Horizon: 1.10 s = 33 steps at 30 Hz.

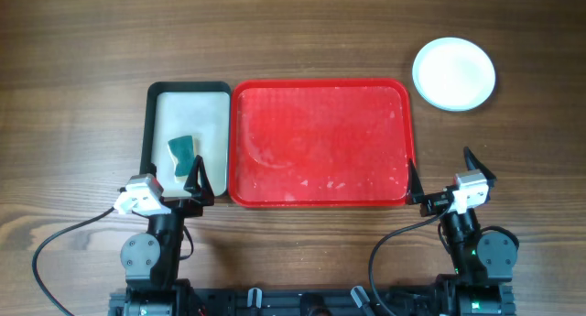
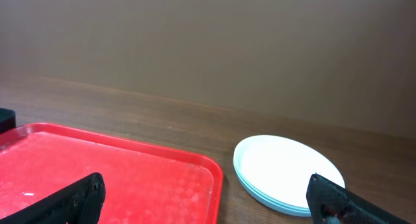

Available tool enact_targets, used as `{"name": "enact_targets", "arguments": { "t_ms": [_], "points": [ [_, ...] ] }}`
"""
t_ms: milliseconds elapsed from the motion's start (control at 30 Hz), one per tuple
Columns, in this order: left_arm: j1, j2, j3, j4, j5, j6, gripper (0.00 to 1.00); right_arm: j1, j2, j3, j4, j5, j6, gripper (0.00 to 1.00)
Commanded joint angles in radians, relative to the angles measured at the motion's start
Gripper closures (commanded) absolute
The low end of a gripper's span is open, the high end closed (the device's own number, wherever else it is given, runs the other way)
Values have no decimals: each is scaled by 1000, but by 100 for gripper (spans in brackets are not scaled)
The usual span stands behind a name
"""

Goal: Clean dirty plates on tray and stack at the side

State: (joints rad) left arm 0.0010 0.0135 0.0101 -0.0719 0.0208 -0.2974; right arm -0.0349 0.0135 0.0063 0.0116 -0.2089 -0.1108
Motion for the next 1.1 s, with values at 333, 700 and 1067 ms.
{"name": "enact_targets", "arguments": {
  "t_ms": [333, 700, 1067],
  "points": [
    [-3, -10, -4, -5, 5, 244, 0, -5, -9, -1, 4, -3, -14, 0],
    [-3, -10, -4, -5, 12, 343, 0, -5, -9, -1, 4, -3, -14, 0],
    [-3, -10, -4, -5, 12, 343, 0, -5, -9, -1, 4, -3, -14, 0]
  ]
}}
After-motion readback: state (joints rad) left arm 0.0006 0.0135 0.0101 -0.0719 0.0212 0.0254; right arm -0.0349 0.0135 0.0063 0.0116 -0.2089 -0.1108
